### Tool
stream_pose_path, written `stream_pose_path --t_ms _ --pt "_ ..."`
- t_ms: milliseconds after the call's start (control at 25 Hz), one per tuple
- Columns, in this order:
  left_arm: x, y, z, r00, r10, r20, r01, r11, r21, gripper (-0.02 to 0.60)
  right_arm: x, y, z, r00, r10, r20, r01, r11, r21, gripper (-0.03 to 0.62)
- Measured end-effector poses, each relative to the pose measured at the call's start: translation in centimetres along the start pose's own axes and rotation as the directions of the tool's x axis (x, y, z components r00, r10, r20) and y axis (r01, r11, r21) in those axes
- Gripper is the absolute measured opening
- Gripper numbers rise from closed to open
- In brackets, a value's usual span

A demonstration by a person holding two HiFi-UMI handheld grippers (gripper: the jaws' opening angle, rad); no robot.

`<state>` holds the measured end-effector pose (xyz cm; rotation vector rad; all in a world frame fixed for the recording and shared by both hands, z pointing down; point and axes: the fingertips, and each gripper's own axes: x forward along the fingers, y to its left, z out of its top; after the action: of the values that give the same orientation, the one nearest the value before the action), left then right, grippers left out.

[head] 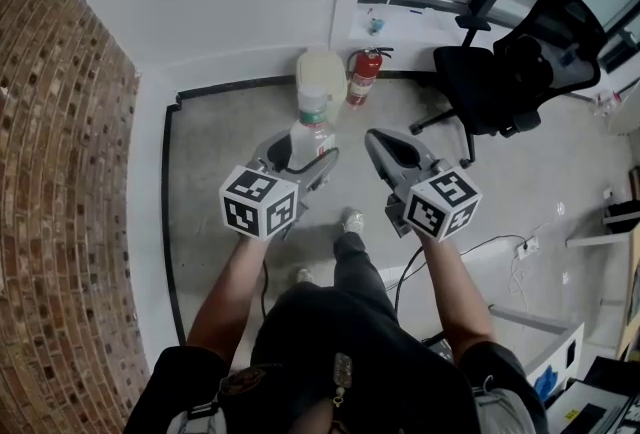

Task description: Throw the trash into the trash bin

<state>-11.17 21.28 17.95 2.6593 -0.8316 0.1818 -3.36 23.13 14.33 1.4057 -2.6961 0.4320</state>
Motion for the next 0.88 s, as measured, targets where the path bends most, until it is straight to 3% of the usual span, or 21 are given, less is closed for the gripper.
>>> stream_pose_path --t_ms 320,600,880 --pt "7.7 4.0 1.5 0.998 0.055 -0.041 -0.055 0.998 -0.001 0.312 4.0 -8.4 1.8 0.999 0.048 0.015 -0.049 0.999 0.017 0.002" --pt "15.1 6.2 2.9 0.989 0.122 -0.083 -0.123 0.992 -0.002 0.312 6.9 -16.5 3.1 0.989 0.146 0.006 -0.147 0.988 0.046 0.002" --pt "17.7 9.9 3.5 0.978 0.178 -0.112 -0.181 0.983 -0.015 0.311 11.5 -20.1 4.4 0.979 0.202 0.013 -0.203 0.978 0.040 0.002"
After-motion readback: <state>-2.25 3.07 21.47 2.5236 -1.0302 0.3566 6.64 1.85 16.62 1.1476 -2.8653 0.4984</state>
